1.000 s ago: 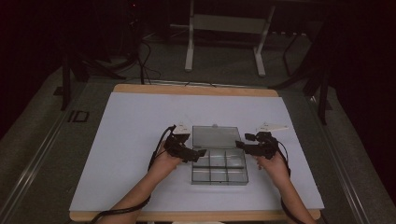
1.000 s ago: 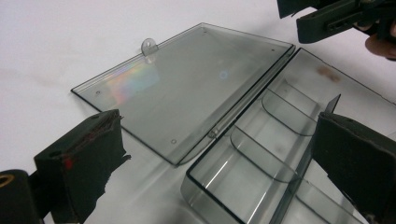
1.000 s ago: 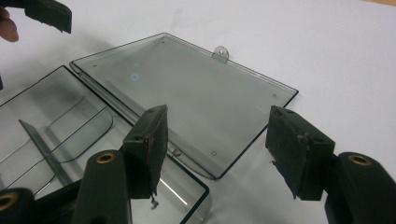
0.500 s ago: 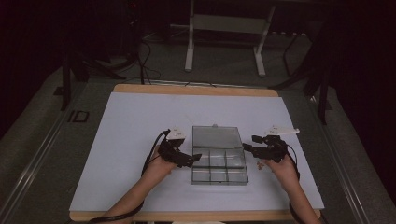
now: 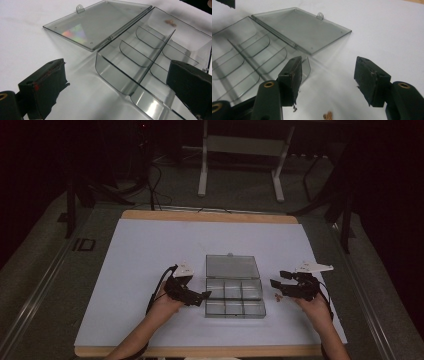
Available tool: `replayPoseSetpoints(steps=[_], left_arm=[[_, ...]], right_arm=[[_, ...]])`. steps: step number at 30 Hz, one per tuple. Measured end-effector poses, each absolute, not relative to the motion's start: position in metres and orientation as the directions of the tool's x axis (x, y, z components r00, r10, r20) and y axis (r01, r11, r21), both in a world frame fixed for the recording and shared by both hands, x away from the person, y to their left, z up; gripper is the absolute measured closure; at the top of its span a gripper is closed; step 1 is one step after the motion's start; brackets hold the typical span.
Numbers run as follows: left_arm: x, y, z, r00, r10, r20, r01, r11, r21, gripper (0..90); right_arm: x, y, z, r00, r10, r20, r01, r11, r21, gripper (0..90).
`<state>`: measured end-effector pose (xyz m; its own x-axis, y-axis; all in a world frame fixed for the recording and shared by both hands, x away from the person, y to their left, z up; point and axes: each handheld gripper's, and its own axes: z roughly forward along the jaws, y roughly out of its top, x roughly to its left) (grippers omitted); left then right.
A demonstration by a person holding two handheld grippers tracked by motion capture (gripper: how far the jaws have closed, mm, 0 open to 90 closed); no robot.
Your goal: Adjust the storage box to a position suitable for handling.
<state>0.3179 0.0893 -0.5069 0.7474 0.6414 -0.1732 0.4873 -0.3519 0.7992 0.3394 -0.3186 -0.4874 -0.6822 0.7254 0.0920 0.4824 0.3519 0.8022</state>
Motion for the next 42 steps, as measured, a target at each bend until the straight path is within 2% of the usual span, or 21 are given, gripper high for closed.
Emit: replayPoseSetpoints(steps=[13, 23, 32, 42], left_arm=[[0.304, 0.102, -0.519, 0.739, 0.653, -0.167, 0.488, -0.349, 0.8, 3.4], [0.294, 0.111, -0.524, 0.731, 0.663, -0.163, 0.493, -0.346, 0.798, 3.3], [0.291, 0.118, -0.529, 0.719, 0.671, -0.181, 0.502, -0.321, 0.803, 3.4], [0.29, 0.119, -0.532, 0.714, 0.674, -0.189, 0.51, -0.316, 0.8, 3.4]], right_arm=[[0.32, -0.339, -0.496, -0.69, 0.719, 0.082, 0.478, 0.367, 0.798, 43.5], [0.309, -0.348, -0.507, -0.702, 0.71, 0.05, 0.474, 0.414, 0.777, 50.2], [0.311, -0.338, -0.524, -0.715, 0.699, 0.031, 0.488, 0.467, 0.738, 56.6], [0.32, -0.333, -0.525, -0.726, 0.688, 0.019, 0.486, 0.493, 0.722, 60.7]])
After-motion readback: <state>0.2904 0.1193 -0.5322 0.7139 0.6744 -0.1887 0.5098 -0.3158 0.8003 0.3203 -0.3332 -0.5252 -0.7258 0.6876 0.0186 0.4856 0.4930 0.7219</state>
